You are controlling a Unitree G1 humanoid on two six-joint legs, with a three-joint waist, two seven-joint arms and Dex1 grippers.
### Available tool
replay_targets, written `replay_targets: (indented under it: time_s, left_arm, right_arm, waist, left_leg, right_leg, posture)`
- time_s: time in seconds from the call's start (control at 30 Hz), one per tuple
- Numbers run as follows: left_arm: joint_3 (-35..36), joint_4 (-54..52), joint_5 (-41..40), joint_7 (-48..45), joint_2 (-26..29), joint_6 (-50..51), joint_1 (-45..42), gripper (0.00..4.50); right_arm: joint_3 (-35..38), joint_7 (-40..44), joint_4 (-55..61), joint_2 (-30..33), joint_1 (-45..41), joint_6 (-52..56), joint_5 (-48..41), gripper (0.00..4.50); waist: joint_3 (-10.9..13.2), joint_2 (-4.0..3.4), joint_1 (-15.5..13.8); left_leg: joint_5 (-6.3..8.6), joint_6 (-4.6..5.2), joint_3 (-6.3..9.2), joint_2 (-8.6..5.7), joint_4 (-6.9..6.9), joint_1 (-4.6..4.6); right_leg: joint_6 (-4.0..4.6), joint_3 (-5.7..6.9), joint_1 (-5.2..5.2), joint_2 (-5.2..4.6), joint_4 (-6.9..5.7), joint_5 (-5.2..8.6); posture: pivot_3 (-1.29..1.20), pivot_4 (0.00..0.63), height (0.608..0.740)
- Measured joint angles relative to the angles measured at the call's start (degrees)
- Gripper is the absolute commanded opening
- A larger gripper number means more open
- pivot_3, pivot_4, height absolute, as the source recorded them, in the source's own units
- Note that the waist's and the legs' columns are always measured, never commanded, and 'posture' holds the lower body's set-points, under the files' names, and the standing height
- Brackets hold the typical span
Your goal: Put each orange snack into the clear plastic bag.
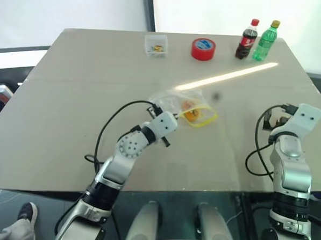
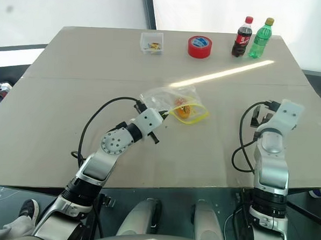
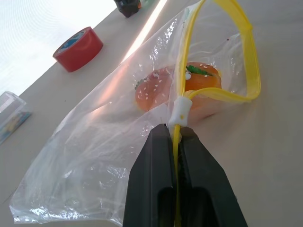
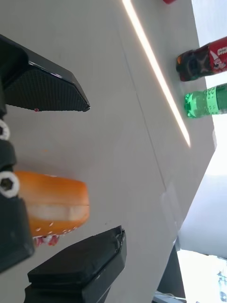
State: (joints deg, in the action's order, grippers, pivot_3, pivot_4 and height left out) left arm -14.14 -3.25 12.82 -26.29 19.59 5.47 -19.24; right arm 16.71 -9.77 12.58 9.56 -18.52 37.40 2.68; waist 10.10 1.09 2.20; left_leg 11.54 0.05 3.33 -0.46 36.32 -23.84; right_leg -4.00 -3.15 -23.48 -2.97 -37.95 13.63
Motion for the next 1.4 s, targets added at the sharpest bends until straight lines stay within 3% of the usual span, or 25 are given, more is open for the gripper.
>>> replay_targets:
  time_s: [0.27, 0.37, 0.6, 0.8, 0.9, 1.0, 1.17, 1.4]
  left_arm:
    - [-0.02, 0.56, 0.01, -0.2, 0.07, -0.78, -0.02, 0.0]
    - [-0.02, 0.56, 0.06, -0.21, 0.13, -0.79, -0.02, 0.0]
    - [-0.02, 0.56, 0.38, -0.19, 0.03, -0.79, -0.01, 0.0]
    - [-0.01, 0.56, 0.52, -0.18, -0.06, -0.76, 0.1, 0.0]
    - [0.0, 0.56, 0.55, -0.16, -0.13, -0.75, 0.13, 0.0]
    - [0.01, 0.55, 0.58, -0.13, -0.34, -0.73, 0.18, 0.0]
    - [0.11, 0.58, 0.58, -0.11, -0.2, -0.72, 0.35, 0.0]
    - [0.12, 0.58, 0.63, 0.38, -0.62, -0.71, 0.34, 0.0]
  right_arm:
    - [3.61, -1.07, -3.22, -1.47, 0.0, 3.87, -2.08, 4.45]
    - [3.83, -0.77, -4.85, -1.45, 0.0, 4.73, -2.77, 3.71]
    - [3.27, 0.0, -5.95, 0.0, 0.0, 4.67, -2.99, 0.59]
    - [-1.01, 6.12, -6.18, 4.35, 0.83, -0.79, -3.21, 0.59]
    - [-3.56, 15.77, -4.9, 6.63, 2.21, -4.51, -7.29, 0.59]
    - [-5.27, 30.29, -0.05, 10.67, 5.45, -4.75, -16.71, 0.59]
    - [-5.49, 44.19, 5.48, 17.0, 8.39, -1.36, -27.57, 0.59]
    - [-12.19, 48.07, 10.12, 17.74, 7.91, 2.6, -33.28, 0.59]
  waist:
    - [-0.01, -0.02, 0.03]
    - [-0.01, -0.03, 0.05]
    - [-0.02, -0.03, 0.04]
    - [-0.02, -0.03, 0.1]
    - [-0.02, -0.04, 0.15]
    - [-0.01, -0.05, 0.03]
    - [-0.01, -0.05, -0.11]
    - [-0.01, -0.04, 0.06]
  left_leg:
    - [0.0, 0.0, -0.01, 0.0, 0.0, 0.0]
    - [0.0, 0.0, -0.01, 0.0, 0.0, 0.0]
    - [0.0, 0.0, -0.02, 0.0, 0.0, 0.0]
    - [0.0, 0.0, -0.01, 0.0, 0.0, 0.0]
    - [0.0, 0.0, -0.01, 0.01, 0.0, 0.0]
    - [0.0, 0.01, 0.01, 0.0, 0.0, -0.01]
    - [0.01, 0.01, 0.04, 0.0, 0.01, -0.01]
    - [0.0, 0.01, 0.04, 0.1, 0.01, 0.02]
  right_leg:
    - [0.0, 0.0, 0.0, 0.0, 0.0, 0.0]
    - [0.0, -0.01, 0.0, 0.0, 0.0, 0.0]
    - [0.0, -0.01, 0.0, 0.0, 0.0, 0.0]
    - [-0.01, -0.01, 0.0, 0.01, 0.01, 0.0]
    - [-0.01, 0.0, 0.0, 0.02, 0.01, 0.01]
    - [-0.02, 0.01, 0.02, 0.01, 0.04, 0.01]
    - [-0.02, 0.05, 0.05, -0.01, 0.08, 0.01]
    - [-0.02, 0.04, 0.05, 0.1, 0.07, 0.02]
  posture:
    - [0.0, 0.15, 0.74]
    - [0.0, 0.15, 0.74]
    - [0.0, 0.15, 0.74]
    - [0.0, 0.15, 0.74]
    - [0.0, 0.15, 0.74]
    - [0.0, 0.15, 0.74]
    - [0.0, 0.15, 0.74]
    - [0.0, 0.15, 0.74]
